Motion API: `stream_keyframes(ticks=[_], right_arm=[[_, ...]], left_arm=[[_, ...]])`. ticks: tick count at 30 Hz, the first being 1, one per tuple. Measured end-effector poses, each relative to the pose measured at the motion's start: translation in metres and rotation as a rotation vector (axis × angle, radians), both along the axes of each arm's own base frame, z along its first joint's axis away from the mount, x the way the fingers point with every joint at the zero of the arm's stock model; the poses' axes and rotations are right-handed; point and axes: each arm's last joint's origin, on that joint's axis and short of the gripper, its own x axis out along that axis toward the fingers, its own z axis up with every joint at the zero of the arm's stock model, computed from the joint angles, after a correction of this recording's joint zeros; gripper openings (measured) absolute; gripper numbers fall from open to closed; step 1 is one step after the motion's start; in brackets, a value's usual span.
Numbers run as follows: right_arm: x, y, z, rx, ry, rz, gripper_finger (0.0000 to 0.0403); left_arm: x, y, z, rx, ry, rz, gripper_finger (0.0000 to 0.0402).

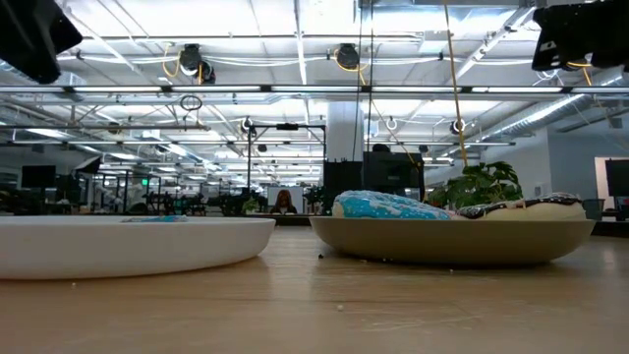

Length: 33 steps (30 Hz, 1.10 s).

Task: Pick & Place donuts
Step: Put the small orange donut on the white plate

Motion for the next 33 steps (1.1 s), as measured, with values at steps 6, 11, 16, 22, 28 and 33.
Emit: stream_keyframes(ticks=[6,11,16,22,28,33], right_arm=[[0.000,0.000,0.000,-0.009,-0.003,0.000,0.0000],[0.000,0.000,0.000,-0.013,-0.004,0.000,0.0000],[0.000,0.000,0.001,-0.011,-0.016,-0.001,0.0000],[-0.001,0.000,0.003,-0.027,-0.038,-0.004,0.0000],[-0.001,0.000,0.004,-0.027,-0.040,-0.004,0.0000],[-0.001,0.000,0.006,-0.024,-0.064,-0.006,0.0000]], left_arm=[[0.015,-0.023,0.000,-0.057,0.048,0.003,0.0124],[0.036,-0.061,0.008,-0.067,0.136,-0.051,0.0124],[0.052,-0.106,0.015,-0.032,0.230,-0.112,0.0124],[0.061,-0.138,0.000,-0.100,0.374,-0.191,0.0124],[0.062,-0.138,-0.007,-0.121,0.413,-0.114,0.0124],[0.059,-0.133,-0.010,-0.067,0.431,-0.069,0.0124]])
